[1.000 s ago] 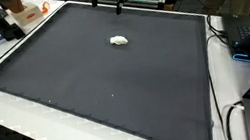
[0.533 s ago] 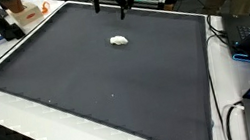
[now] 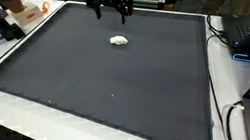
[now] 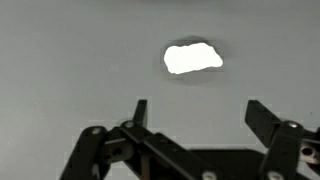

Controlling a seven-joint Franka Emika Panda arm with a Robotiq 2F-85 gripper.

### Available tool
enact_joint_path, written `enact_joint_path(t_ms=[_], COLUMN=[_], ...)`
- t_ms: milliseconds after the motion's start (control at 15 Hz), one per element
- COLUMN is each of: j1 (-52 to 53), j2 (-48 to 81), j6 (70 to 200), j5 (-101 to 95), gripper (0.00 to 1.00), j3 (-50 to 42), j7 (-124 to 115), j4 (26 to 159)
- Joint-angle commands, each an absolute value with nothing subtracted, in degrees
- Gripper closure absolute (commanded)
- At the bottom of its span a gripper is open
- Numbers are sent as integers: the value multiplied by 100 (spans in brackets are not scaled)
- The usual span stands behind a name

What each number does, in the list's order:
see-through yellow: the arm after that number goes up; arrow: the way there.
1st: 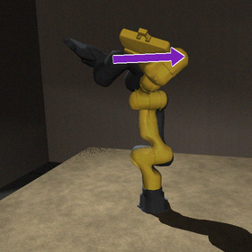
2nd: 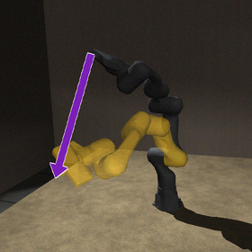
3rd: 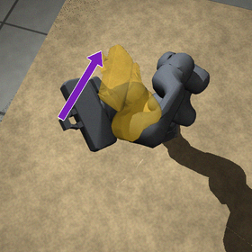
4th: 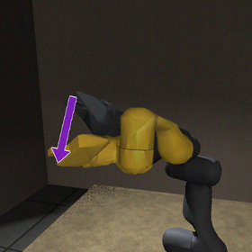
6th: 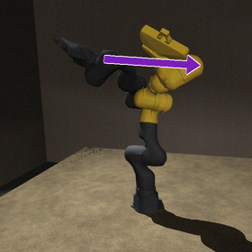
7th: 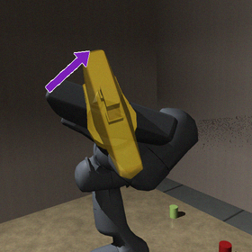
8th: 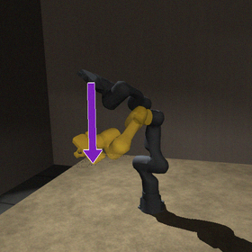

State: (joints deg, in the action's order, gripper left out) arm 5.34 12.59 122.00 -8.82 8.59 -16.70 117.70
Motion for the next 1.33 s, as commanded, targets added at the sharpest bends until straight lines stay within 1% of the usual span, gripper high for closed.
enact_joint_path(t_ms=[0, 133, 200, 400, 733, 867, 1067, 1133, 1267], j1=[675, 676, 678, 635, 438, 393, 353, 447, 428], j2=[1276, 1300, 1467, 1746, 2259, 2494, 2697, 2503, 2617], j6=[12165, 12146, 11832, 11457, 11284, 10750, 10392, 10675, 10561], j5=[-834, -827, -865, -766, -160, 43, 280, 70, 143], gripper=[0, 0, 0, 0, 0, 0, 0, 0, 0], j3=[705, 701, 671, 590, 540, 499, 463, 411, 408], j7=[-1630, -1625, -1603, -1479, -639, -525, -501, -621, -588], j4=[11730, 11699, 11451, 11051, 10468, 10185, 9928, 10190, 10053])
